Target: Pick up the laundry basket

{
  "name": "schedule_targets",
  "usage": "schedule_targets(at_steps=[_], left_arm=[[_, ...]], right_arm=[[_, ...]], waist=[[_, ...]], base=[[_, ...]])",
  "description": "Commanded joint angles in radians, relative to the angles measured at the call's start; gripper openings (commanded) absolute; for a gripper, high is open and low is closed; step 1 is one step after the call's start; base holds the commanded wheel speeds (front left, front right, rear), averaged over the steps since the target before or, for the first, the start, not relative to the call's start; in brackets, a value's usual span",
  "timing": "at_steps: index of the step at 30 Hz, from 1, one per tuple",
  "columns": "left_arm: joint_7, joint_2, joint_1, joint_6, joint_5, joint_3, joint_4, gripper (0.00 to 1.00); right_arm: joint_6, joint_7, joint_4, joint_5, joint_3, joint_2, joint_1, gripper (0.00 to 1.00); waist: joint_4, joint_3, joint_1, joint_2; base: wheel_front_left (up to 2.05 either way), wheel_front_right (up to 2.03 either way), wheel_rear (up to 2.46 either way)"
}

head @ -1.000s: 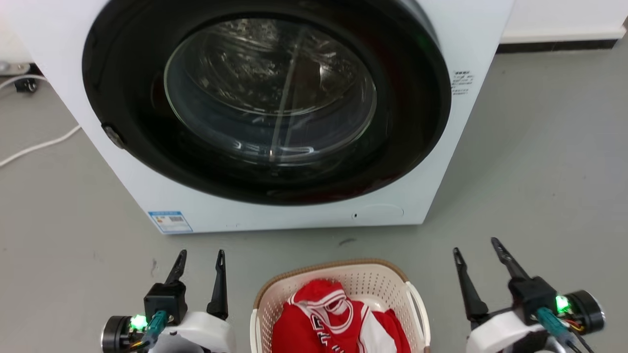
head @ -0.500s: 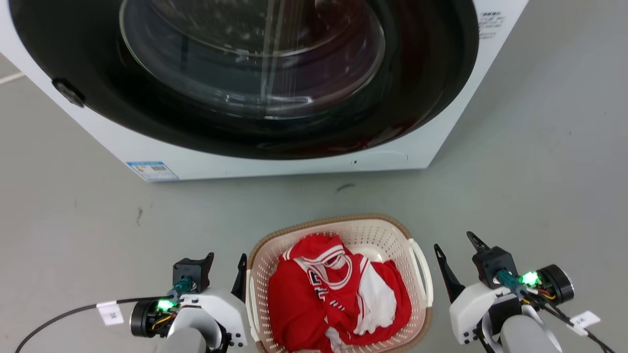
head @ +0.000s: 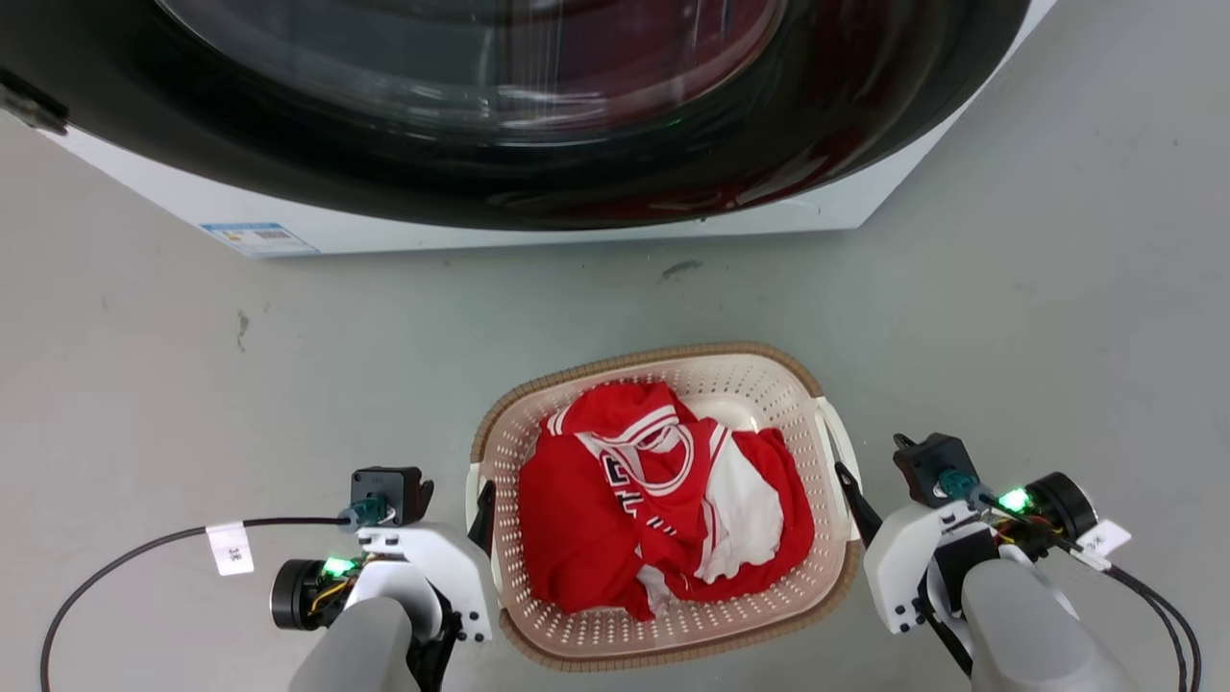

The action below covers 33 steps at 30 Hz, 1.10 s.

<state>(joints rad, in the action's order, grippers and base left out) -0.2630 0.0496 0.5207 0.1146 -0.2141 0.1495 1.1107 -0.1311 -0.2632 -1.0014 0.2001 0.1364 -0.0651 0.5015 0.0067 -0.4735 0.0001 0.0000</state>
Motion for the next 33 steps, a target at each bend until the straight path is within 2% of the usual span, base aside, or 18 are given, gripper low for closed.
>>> schedule_targets(at_steps=[1,14,33], left_arm=[[-0.003,0.002,0.025,0.003,-0.015,0.004,0.018,1.00],[-0.003,0.001,0.109,0.013,-0.096,0.054,0.110,1.00],[-0.001,0.001,0.172,0.015,-0.176,0.151,0.153,1.00]], right_arm=[[0.001,-0.002,-0.038,-0.008,0.010,-0.003,0.038,1.00],[0.001,-0.002,-0.230,-0.038,0.064,0.001,0.177,1.00],[0.001,0.035,-0.282,-0.052,0.093,0.005,0.251,1.00]], waist=[[0.003,-0.034,-0.0001,0.0000],[0.002,-0.150,-0.0001,0.0000],[0.010,-0.269,-0.0001,0.0000]], base=[[0.00,0.00,0.00],[0.00,0.00,0.00],[0.00,0.00,0.00]])
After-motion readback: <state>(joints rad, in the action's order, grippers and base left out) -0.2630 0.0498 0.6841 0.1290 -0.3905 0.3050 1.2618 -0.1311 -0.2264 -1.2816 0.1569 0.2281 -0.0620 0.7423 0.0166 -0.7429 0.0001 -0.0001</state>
